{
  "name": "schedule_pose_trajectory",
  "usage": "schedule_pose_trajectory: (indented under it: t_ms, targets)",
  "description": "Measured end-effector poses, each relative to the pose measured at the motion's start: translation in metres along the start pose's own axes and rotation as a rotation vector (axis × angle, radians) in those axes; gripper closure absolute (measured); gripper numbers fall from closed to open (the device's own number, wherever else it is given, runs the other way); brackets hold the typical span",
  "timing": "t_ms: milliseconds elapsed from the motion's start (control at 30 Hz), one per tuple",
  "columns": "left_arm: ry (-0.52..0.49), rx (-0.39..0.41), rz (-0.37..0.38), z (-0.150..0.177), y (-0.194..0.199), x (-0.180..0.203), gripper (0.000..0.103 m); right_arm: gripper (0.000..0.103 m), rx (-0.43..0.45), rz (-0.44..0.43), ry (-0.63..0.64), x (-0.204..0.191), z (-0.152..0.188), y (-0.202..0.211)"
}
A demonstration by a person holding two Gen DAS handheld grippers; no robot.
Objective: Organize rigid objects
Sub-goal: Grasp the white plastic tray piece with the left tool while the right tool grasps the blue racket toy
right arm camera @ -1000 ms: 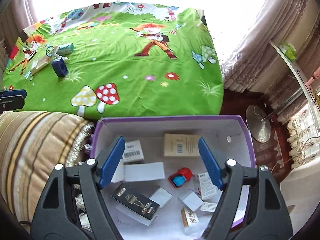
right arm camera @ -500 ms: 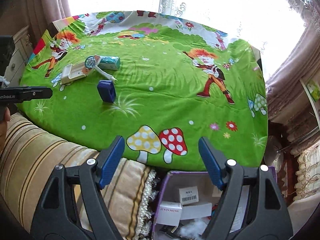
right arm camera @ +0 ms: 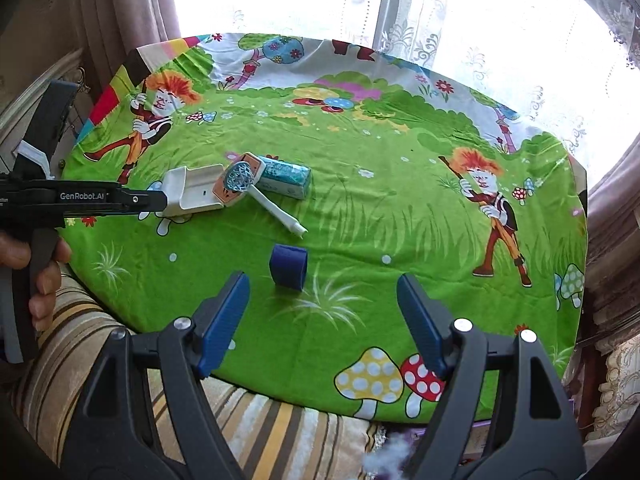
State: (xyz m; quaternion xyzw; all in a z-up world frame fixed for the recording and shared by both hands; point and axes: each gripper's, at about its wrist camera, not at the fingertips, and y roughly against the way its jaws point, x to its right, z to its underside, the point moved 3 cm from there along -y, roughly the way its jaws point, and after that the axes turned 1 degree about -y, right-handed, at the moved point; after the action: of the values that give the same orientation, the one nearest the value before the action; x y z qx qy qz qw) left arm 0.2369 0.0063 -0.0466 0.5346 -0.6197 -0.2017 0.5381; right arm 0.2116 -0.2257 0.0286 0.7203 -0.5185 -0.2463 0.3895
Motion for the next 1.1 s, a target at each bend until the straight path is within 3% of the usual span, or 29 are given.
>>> schedule_pose_trajectory:
  t_ms: [167, 267, 400, 533, 867, 1100]
  targets:
    - [0.066, 0.003, -0.042, -0.015, -0.015, -0.009, 0.046, 0.024, -0.001, -0.016, 0.033, -0.019, -0.017, -0.015]
    - [0.076, 0.011, -0.074, -0.022, -0.022, -0.011, 0.039, 0.024, -0.011, -0.016, 0.034, -0.026, -0.026, -0.027]
    - [0.063, 0.016, -0.131, -0.028, -0.033, -0.014, 0.037, 0.024, -0.017, -0.031, -0.003, -0.033, -0.034, -0.042]
    - [0.055, 0.008, -0.139, -0.028, -0.04, -0.016, 0.037, 0.024, -0.022, -0.061, -0.074, -0.036, -0.041, -0.057]
    - [-0.095, 0.045, -0.229, -0.021, -0.045, -0.002, 0.038, 0.024, -0.063, -0.119, -0.274, -0.036, -0.061, -0.096]
    - [-0.195, 0.075, -0.305, -0.014, -0.048, 0.005, 0.045, 0.024, -0.113, -0.091, -0.291, -0.05, -0.072, -0.121]
